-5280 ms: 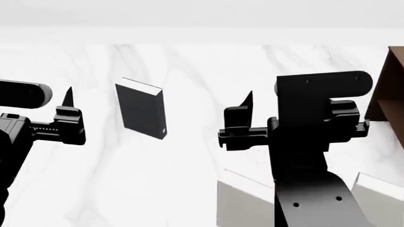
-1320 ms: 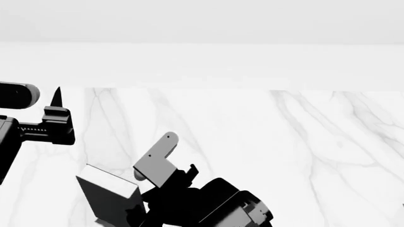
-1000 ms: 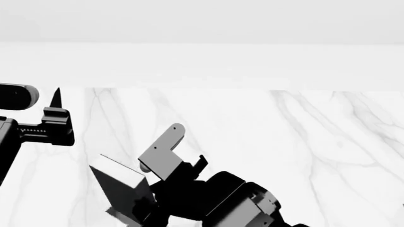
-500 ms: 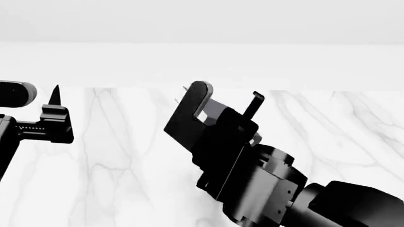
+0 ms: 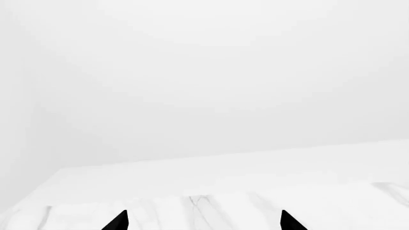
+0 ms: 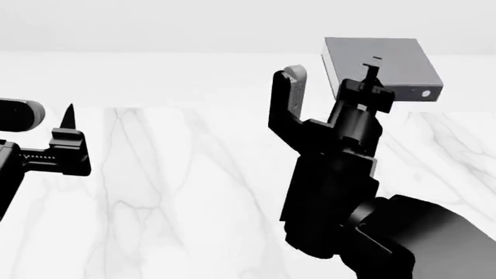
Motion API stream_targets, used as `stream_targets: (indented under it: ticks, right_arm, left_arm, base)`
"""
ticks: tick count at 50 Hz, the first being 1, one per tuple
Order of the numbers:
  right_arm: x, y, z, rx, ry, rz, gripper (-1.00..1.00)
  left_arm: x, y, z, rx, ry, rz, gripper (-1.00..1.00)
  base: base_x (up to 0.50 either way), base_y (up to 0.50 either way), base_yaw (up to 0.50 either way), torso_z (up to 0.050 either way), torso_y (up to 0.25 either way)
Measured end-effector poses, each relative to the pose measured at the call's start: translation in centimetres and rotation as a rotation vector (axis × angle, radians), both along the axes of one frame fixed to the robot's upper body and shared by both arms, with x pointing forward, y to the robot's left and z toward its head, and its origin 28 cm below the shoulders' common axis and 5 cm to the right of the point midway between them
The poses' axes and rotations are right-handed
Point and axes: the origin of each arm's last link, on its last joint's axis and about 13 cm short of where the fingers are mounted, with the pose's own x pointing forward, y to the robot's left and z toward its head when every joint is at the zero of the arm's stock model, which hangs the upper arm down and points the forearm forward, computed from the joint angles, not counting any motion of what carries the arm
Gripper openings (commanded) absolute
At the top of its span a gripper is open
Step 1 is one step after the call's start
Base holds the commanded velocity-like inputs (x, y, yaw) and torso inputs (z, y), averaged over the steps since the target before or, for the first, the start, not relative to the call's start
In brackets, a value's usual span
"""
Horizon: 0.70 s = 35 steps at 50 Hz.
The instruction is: Pick up the book on the left and place it on top of the shelf.
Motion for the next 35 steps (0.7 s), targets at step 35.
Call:
stream_targets:
  ticks: [35]
  right_arm:
    - [-0.9,-10.4,1.7,0.149,0.046,-0.631,-1.00]
  left_arm:
    - [0.0,0.0,0.0,-0.001,-0.001,-0.004,1.00]
  base:
    - [0.00,0.00,0.00,0.000,0.001]
